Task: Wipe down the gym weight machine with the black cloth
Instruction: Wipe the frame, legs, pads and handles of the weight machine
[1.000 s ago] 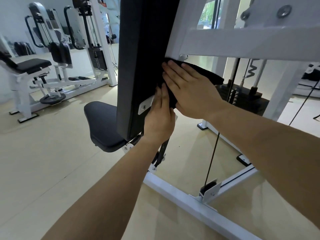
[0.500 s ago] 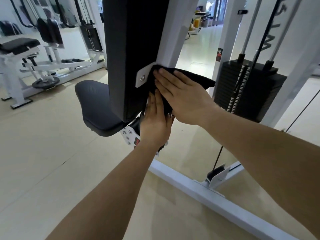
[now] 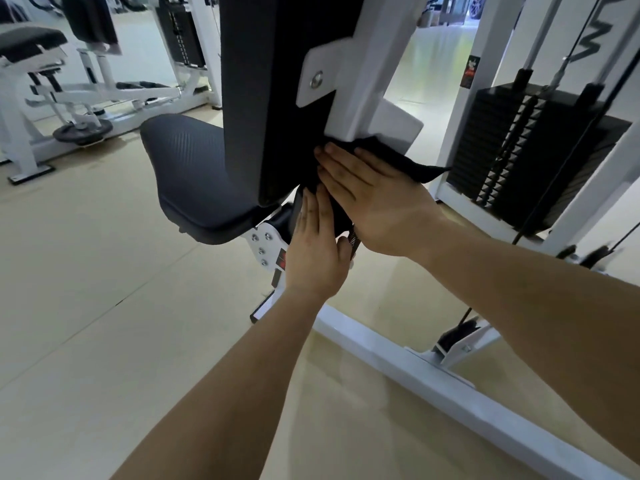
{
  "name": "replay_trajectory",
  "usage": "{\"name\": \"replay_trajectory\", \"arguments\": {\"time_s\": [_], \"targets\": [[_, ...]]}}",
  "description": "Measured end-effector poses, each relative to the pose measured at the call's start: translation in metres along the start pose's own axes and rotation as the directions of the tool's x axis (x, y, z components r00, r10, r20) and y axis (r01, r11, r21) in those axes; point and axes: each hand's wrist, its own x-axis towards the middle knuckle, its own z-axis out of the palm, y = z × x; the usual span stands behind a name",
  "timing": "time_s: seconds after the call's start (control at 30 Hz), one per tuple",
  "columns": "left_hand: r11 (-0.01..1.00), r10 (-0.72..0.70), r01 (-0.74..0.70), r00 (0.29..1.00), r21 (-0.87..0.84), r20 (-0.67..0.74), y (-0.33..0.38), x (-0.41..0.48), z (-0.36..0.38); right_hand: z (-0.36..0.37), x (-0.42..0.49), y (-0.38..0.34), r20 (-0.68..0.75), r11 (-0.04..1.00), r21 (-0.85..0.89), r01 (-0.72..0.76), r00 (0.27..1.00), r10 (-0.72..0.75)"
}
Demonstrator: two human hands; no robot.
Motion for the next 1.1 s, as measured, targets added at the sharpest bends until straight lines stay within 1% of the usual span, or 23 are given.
{"name": "replay_trajectory", "arguments": {"time_s": [0.2,0.3,0.37,0.47,0.57,0.67,0.77,0.83,0.93,1.1], "targets": [[0.998,-0.062,0.063,0.996,-0.02,0.057,-0.005,-0.008,0.004,-0.004,0.001,-0.008,0.092,0.999,0.009,0.038,0.995,-0.039],[0.997,-0.072,0.075,0.995,-0.031,0.075,0.011,-0.006,-0.009,-0.019,0.0,0.007,0.118,0.997,0.001,0.071,0.99,-0.071],[0.998,-0.048,0.05,0.998,-0.039,0.048,0.029,0.003,-0.021,-0.033,-0.005,0.026,0.107,0.999,-0.003,0.044,0.993,-0.043],[0.999,0.023,-0.024,0.998,-0.026,-0.065,0.057,0.027,-0.033,-0.058,-0.012,0.057,0.052,1.0,-0.013,-0.011,0.999,0.012],[0.996,0.074,-0.078,0.989,-0.03,-0.125,0.069,0.036,-0.035,-0.072,-0.016,0.075,0.053,1.0,-0.012,-0.025,0.998,0.025],[0.995,0.101,-0.099,0.988,0.022,-0.114,0.059,0.029,-0.033,-0.067,-0.026,0.069,0.092,0.999,-0.034,-0.031,0.995,0.034],[0.987,0.157,-0.157,0.988,0.02,-0.003,0.061,0.013,-0.029,-0.06,-0.043,0.058,0.111,0.996,-0.06,-0.071,0.991,0.077],[0.986,0.166,-0.166,0.986,0.002,0.026,0.073,0.007,-0.025,-0.062,-0.049,0.056,0.105,0.994,-0.056,-0.09,0.99,0.095],[0.995,0.099,-0.099,0.995,-0.012,-0.004,0.09,0.01,-0.024,-0.067,-0.061,0.056,0.124,0.991,-0.048,-0.121,0.984,0.126],[0.989,0.144,-0.143,0.989,0.036,-0.037,0.085,0.021,-0.037,-0.07,-0.057,0.06,0.111,0.993,-0.039,-0.115,0.987,0.119]]}}
